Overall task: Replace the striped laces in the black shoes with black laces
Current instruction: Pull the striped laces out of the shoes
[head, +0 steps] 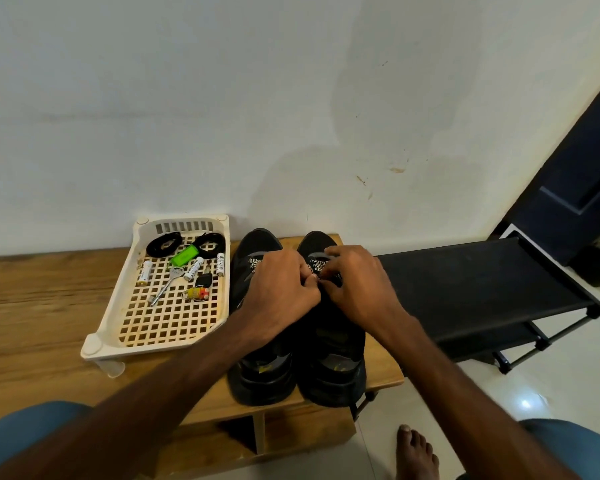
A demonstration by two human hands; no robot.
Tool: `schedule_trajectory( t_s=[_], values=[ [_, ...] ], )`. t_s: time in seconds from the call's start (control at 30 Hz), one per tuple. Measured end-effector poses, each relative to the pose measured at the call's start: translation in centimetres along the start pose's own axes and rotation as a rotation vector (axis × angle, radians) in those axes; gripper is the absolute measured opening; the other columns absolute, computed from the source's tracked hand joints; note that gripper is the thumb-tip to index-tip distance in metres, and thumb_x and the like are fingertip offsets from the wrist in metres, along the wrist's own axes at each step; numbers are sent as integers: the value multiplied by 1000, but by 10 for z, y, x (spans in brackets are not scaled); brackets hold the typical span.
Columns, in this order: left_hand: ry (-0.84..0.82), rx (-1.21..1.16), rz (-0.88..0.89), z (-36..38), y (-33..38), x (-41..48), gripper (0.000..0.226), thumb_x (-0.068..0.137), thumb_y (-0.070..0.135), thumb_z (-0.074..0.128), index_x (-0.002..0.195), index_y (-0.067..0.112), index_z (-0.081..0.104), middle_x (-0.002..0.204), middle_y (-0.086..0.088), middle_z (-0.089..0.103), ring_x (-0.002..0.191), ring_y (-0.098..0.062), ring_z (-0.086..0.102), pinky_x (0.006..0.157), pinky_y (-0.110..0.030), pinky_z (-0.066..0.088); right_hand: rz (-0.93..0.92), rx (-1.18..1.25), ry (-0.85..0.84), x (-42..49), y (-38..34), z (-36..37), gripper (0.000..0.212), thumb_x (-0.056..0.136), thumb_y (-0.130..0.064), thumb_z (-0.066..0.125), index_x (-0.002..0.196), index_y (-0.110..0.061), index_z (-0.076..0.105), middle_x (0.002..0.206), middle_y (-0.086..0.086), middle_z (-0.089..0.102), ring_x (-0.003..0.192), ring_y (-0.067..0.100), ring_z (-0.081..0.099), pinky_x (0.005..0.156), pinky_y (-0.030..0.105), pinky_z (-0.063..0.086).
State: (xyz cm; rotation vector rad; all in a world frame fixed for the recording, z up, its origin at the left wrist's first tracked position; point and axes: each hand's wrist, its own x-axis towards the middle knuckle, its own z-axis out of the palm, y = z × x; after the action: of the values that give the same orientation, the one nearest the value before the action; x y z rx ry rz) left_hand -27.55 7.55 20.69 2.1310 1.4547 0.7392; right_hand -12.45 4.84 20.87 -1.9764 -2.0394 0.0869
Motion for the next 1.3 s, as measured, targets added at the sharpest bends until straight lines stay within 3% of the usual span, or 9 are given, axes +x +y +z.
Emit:
schedule_trajectory(
  t_s=[0.17, 0.23, 0.33, 0.53, 0.73, 0.83, 0.97, 1.17, 1.3],
  values=[
    [23, 38, -1, 1, -1, 0, 13, 87, 19, 72, 77, 15, 79, 73, 1, 74, 64, -10, 68, 57, -17, 55, 97, 254, 89, 2, 13, -16, 7, 89, -25, 79, 95, -26, 83, 135, -10, 66, 116, 8, 63, 97, 34, 55],
    [25, 72, 3, 1, -1, 1, 15, 88, 21, 71, 77, 14, 79, 72, -1, 73, 64, -10, 68, 61, -23, 59, 220, 374, 328, 0, 25, -30, 8, 89, -24, 79, 96, -24, 82, 125, -10, 72, 104, 2, 65, 90, 27, 57],
    [33, 89, 9, 3, -2, 0, 19, 90, 23, 70, 75, 14, 78, 71, 0, 73, 64, -10, 68, 63, -23, 59, 313, 416, 599, -2, 42, -45, 14, 90, -26, 78, 102, -19, 80, 110, -4, 77, 98, 5, 69, 93, 36, 60],
    [106, 98, 88, 12, 1, -4, 15, 88, 31, 75, 87, 16, 70, 87, 5, 68, 80, -8, 63, 73, -20, 47, 294, 339, 203, -3, 34, -24, 50, 95, -39, 72, 135, -9, 66, 133, 5, 68, 119, 17, 65, 96, 29, 51],
    [93, 214, 209, 16, 2, -3, 45, 79, 34, 81, 116, 23, 57, 118, 4, 58, 97, -12, 60, 78, -26, 48, 162, 239, -89, -13, 12, -20, 42, 85, -42, 79, 122, -23, 71, 110, -5, 73, 91, 9, 69, 82, 32, 62],
    [42, 186, 169, 17, 4, -2, 28, 83, 31, 76, 107, 22, 63, 104, 4, 66, 94, -13, 64, 82, -29, 55, 199, 183, -91, -13, 10, -13, 39, 85, -25, 80, 122, -19, 71, 115, 3, 72, 98, 19, 70, 87, 39, 62],
    [6, 163, 97, 10, 3, 0, 13, 84, 26, 75, 94, 23, 67, 85, 8, 69, 80, -9, 66, 79, -32, 60, 259, 314, -23, -11, 21, -12, 34, 85, -22, 83, 117, -16, 75, 116, 4, 73, 100, 15, 69, 88, 31, 60],
    [-70, 166, 13, 0, 2, 3, 13, 83, 23, 77, 90, 24, 67, 80, 7, 68, 81, -11, 67, 79, -31, 58, 499, 875, -130, -13, 37, -17, 40, 81, -5, 84, 118, -8, 68, 107, 12, 75, 93, 22, 76, 79, 43, 65],
    [-17, 242, 27, 3, 6, 0, 17, 83, 32, 76, 94, 29, 64, 84, 11, 67, 84, -12, 66, 75, -29, 55, 475, 842, -136, -14, 37, -16, 46, 82, -8, 85, 123, -10, 65, 115, 10, 72, 99, 22, 73, 81, 42, 65]
  ],
)
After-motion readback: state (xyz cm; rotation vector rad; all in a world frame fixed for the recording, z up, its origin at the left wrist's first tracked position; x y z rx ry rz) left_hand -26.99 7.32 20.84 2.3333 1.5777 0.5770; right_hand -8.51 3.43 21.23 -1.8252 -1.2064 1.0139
